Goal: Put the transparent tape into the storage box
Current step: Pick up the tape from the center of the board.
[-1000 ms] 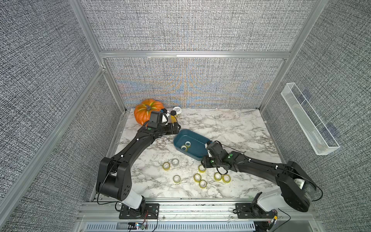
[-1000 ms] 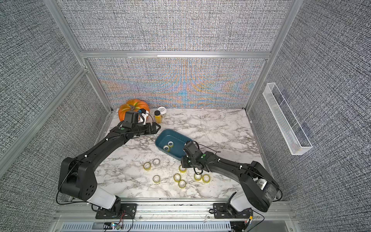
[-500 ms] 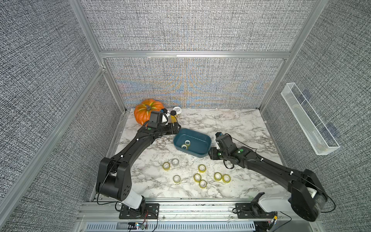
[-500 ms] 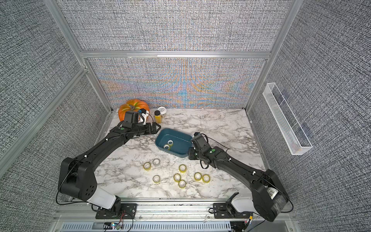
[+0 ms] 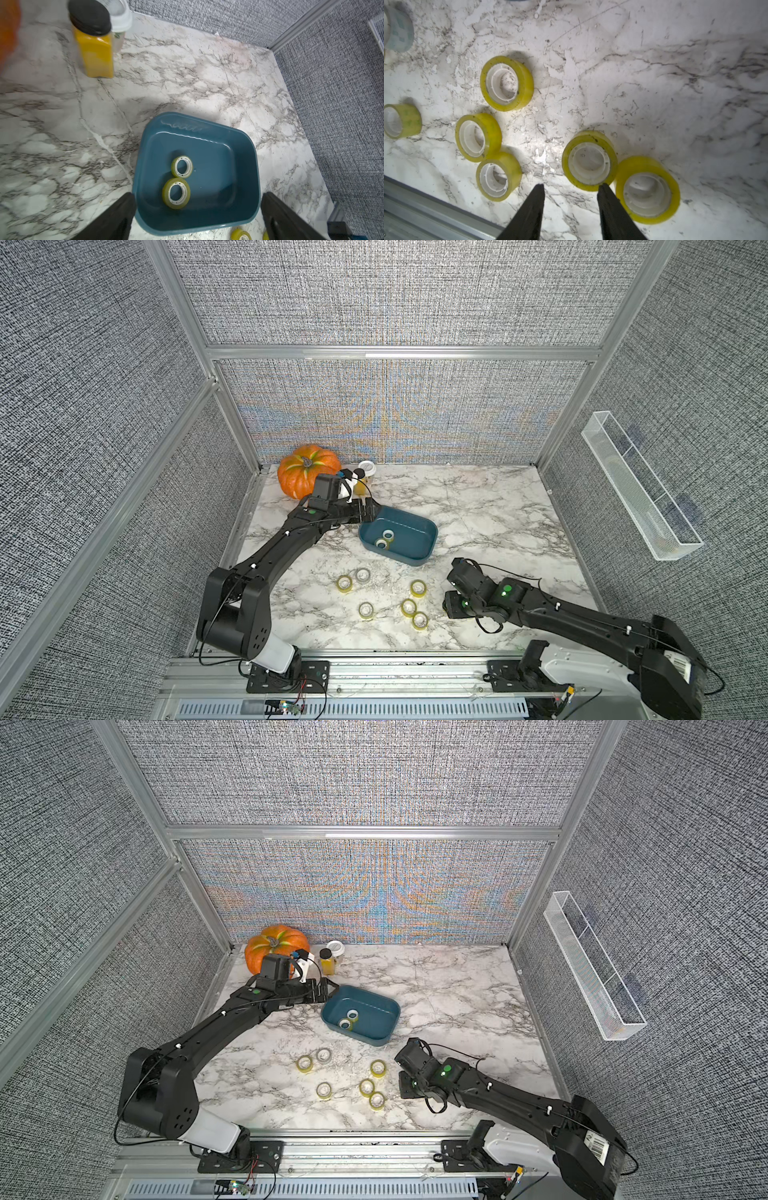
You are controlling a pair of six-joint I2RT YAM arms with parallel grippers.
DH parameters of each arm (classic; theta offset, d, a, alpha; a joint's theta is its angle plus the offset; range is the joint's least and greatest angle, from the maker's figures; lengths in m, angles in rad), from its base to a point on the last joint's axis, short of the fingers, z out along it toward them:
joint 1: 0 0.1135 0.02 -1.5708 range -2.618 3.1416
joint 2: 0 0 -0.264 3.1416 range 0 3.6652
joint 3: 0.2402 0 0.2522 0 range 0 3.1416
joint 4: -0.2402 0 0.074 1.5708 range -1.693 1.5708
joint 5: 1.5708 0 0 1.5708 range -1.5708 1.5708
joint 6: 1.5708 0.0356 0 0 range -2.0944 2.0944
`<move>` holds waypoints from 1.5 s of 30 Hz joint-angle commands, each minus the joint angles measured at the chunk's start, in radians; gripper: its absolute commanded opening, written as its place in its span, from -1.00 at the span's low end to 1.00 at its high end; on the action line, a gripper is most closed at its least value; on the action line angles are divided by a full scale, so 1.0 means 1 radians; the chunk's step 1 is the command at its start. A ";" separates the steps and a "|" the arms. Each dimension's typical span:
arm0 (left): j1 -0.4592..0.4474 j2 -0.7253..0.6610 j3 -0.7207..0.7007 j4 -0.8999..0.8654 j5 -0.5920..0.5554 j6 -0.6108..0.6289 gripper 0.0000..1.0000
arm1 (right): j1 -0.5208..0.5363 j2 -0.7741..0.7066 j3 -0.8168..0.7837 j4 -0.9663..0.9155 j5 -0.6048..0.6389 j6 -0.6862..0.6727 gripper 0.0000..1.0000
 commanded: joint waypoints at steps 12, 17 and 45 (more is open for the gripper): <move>-0.034 0.029 0.041 -0.059 -0.110 0.031 0.95 | 0.053 0.255 0.099 0.008 0.091 -0.010 -0.17; -0.034 0.034 0.061 -0.098 -0.181 0.045 0.95 | 0.063 0.336 0.119 -0.013 0.118 -0.016 -0.29; 0.092 0.118 0.092 -0.133 -0.145 0.037 0.96 | 0.042 0.028 0.315 -0.162 0.301 -0.084 -1.00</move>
